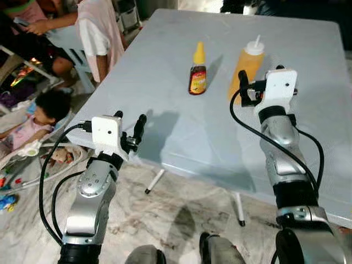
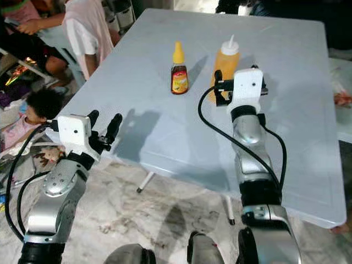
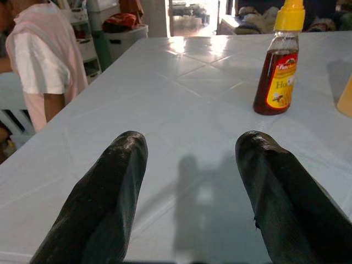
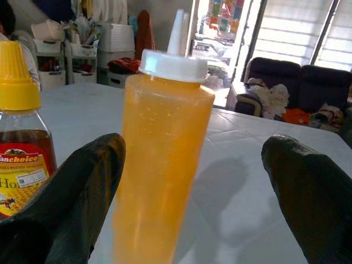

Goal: Restocking fridge

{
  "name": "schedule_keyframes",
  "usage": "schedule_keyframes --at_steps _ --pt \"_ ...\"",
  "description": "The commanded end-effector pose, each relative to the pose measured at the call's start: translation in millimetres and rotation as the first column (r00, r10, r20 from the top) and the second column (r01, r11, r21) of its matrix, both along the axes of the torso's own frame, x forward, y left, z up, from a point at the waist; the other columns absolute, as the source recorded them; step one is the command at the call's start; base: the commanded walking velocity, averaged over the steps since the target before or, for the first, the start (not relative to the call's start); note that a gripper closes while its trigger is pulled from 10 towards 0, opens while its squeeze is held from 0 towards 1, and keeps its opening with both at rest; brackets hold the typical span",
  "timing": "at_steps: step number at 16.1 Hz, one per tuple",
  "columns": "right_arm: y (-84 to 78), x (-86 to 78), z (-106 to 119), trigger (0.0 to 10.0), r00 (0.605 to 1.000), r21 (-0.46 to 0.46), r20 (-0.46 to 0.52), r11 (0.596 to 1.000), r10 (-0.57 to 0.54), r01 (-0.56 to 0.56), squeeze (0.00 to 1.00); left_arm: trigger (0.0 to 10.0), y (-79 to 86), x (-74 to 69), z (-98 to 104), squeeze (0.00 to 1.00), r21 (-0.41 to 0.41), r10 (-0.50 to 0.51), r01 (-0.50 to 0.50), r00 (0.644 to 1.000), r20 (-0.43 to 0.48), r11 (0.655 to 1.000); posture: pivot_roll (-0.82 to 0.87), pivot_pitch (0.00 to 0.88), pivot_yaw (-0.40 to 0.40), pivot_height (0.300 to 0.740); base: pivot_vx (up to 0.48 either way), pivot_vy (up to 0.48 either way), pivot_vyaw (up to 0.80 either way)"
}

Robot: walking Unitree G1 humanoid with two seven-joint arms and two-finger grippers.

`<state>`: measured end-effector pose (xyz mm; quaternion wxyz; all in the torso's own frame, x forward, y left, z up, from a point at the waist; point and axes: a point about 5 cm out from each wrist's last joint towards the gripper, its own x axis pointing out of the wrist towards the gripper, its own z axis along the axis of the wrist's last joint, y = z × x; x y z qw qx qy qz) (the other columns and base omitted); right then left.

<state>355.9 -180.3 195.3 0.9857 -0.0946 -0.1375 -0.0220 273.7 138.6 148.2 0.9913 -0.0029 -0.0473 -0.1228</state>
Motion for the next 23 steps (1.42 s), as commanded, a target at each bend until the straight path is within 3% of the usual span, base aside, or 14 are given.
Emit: schedule_keyframes --at_steps 1,2,3,7,8,9,19,23 --pt "0.3 3.4 4 10.0 1.0 0.02 0.014 1.0 0.009 -0.01 0.0 10.0 5.2 -2.7 3 0.0 0.012 0.003 -0.003 1.0 0.0 1.0 0.04 0.153 0.126 0.74 0.0 0.0 0.0" --pt "0.9 5.1 3 10.0 1.0 0.034 0.015 0.999 0.017 -0.017 0.44 10.0 7.0 -3.5 3 0.0 0.019 0.002 -0.002 1.0 -0.001 1.0 0.04 0.154 0.131 0.74 0.0 0.0 0.0" --pt "1.4 6.3 3 10.0 0.999 0.051 0.018 0.998 0.027 -0.028 1.0 10.0 8.1 -4.0 3 0.0 0.023 0.002 -0.002 1.0 -0.003 1.0 0.05 0.156 0.138 0.74 0.0 0.0 0.0" --pt "1.8 12.3 5 10.0 0.999 0.047 0.031 0.999 0.014 -0.015 1.0 10.0 9.8 -3.4 7 0.0 0.039 -0.012 0.012 1.0 -0.003 0.999 0.06 0.16 0.158 0.74 0.0 0.0 0.0" --pt "1.4 13.5 6 10.0 0.999 0.043 0.034 0.999 0.012 -0.014 0.88 10.0 10.4 -3.2 8 0.0 0.038 -0.012 0.012 1.0 -0.004 0.999 0.06 0.162 0.16 0.74 0.0 0.0 0.0" --pt "-5.1 17.3 12 10.0 0.999 0.032 0.047 0.999 0.009 -0.011 0.0 10.0 9.9 -3.8 9 0.0 0.04 -0.014 0.014 1.0 -0.007 0.999 0.07 0.167 0.165 0.74 0.0 0.0 0.0" --pt "-21.2 32.1 28 10.0 0.998 0.032 0.065 0.999 -0.013 0.011 0.0 10.0 10.3 -3.3 10 0.0 0.044 -0.017 0.018 1.0 -0.015 0.999 0.08 0.172 0.168 0.74 0.0 0.0 0.0" --pt "-15.5 39.0 30 10.0 0.998 0.044 0.052 0.999 0.029 -0.031 0.0 10.0 11.1 -4.0 10 0.0 0.048 -0.012 0.013 1.0 -0.018 0.999 0.08 0.176 0.169 0.74 0.0 0.0 0.0"
